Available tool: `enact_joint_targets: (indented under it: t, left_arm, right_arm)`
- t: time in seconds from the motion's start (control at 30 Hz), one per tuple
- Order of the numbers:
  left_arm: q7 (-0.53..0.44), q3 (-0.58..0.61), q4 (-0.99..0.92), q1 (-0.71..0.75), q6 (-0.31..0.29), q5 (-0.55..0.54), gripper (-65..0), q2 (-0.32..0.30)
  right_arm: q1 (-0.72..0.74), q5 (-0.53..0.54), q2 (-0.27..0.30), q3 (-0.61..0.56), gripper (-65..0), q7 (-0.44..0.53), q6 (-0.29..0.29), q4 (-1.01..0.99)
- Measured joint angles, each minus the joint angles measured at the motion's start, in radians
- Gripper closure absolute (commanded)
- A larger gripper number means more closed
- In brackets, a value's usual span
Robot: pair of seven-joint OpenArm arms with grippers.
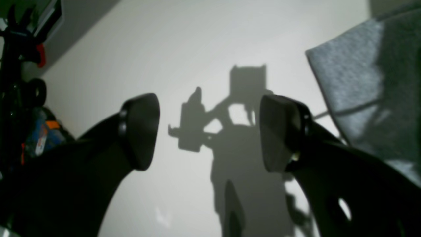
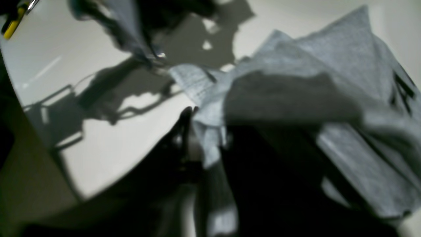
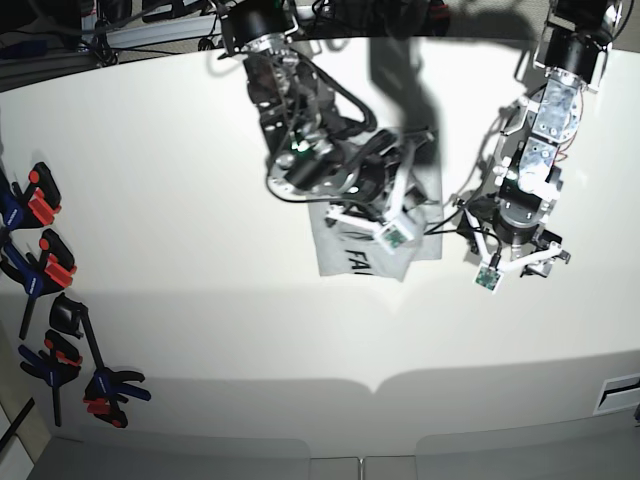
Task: Fold the T-shirt properly
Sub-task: 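Hold the lifted shirt with both grippers and turn it over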
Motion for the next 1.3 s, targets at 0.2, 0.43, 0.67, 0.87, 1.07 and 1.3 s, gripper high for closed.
enact_joint_targets:
  t: [0.2,0.43,0.67,0.87,1.07,1.3]
  left_arm:
    - [0.0,0.0,0.0,0.0,0.001,0.284,-44.5,-0.002]
    - [-0.005,0.0,0.0,0.0,0.004,0.355,-44.5,-0.05]
    - [0.015,0.0,0.001,0.0,0.089,0.304,-44.5,-0.108]
    - [0.012,0.0,0.001,0.0,0.108,0.14,-44.5,-0.114]
    - [0.002,0.0,0.002,0.0,0.108,0.066,-44.5,-0.114]
    - [0.014,0.001,0.002,0.0,0.108,0.066,-44.5,-0.114]
  right_arm:
    - [0.0,0.005,0.0,-0.107,-23.6,0.103,-0.059,0.0]
    - [0.003,-0.004,0.0,-0.151,-23.6,0.123,-0.064,0.0]
    - [-0.011,-0.203,0.002,-0.149,-23.5,-0.103,-0.067,0.166]
    - [-0.103,-0.256,0.021,-0.148,-23.5,-0.081,-0.098,0.253]
    - [-0.146,-0.364,0.074,-0.148,-23.5,-0.011,-0.15,0.161]
    - [-0.113,-0.361,0.074,-0.141,-23.5,0.008,-0.156,-0.04]
